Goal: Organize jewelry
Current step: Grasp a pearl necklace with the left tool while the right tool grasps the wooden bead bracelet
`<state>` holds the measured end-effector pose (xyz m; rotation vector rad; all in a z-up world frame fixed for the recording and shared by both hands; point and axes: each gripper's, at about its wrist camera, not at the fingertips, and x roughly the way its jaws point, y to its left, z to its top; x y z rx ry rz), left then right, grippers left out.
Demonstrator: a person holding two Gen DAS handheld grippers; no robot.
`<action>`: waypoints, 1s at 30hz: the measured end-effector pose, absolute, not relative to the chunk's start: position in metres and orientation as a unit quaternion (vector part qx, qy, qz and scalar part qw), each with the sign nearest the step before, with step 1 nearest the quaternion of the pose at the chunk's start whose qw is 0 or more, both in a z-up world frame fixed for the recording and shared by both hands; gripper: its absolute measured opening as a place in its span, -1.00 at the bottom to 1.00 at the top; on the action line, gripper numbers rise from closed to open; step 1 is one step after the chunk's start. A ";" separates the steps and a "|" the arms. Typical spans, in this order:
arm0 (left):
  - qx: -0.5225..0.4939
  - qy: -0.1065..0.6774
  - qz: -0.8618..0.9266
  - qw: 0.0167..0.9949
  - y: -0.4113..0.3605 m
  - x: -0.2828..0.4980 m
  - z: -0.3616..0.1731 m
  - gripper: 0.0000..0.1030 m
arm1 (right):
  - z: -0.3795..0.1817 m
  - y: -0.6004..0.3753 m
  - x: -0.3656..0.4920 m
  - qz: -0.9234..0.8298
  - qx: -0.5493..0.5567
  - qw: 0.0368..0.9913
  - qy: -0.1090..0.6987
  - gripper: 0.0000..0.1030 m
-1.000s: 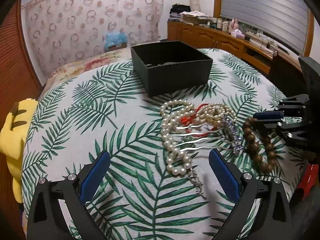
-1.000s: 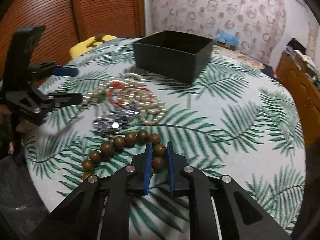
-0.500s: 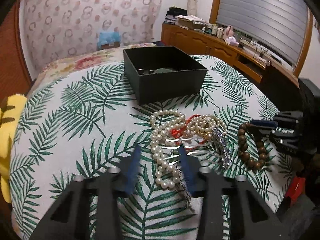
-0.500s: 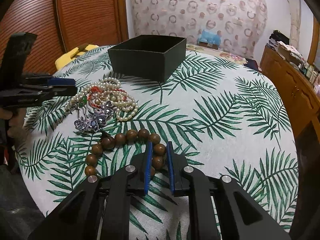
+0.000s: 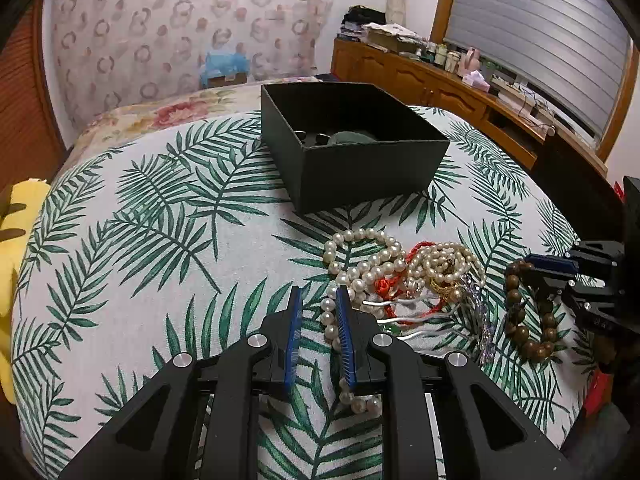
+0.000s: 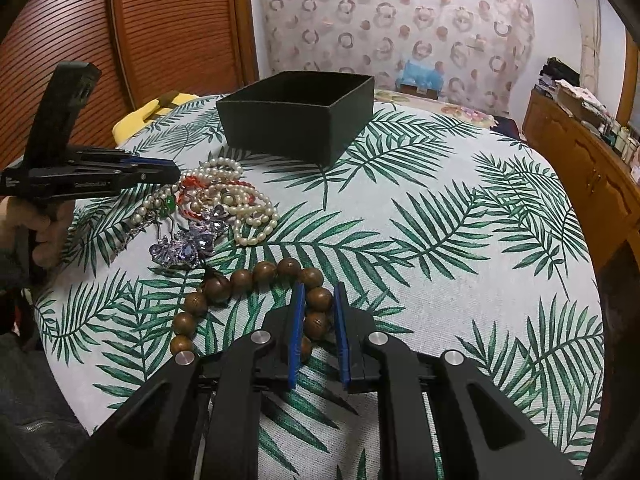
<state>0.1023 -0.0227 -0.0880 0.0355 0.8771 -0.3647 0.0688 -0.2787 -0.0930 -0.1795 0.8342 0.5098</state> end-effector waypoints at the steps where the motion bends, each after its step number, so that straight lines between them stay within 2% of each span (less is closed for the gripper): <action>1: 0.016 0.423 -0.179 0.888 -0.023 0.103 -0.088 -0.69 | -0.093 -0.279 0.069 0.245 -0.086 0.879 0.400 -0.67; 26: 0.039 0.427 -0.163 0.888 -0.023 0.100 -0.085 -0.69 | -0.093 -0.279 0.069 0.245 -0.085 0.879 0.400 -0.67; 30: 0.049 0.432 -0.160 0.886 -0.026 0.104 -0.089 -0.63 | -0.093 -0.279 0.069 0.244 -0.086 0.879 0.400 -0.67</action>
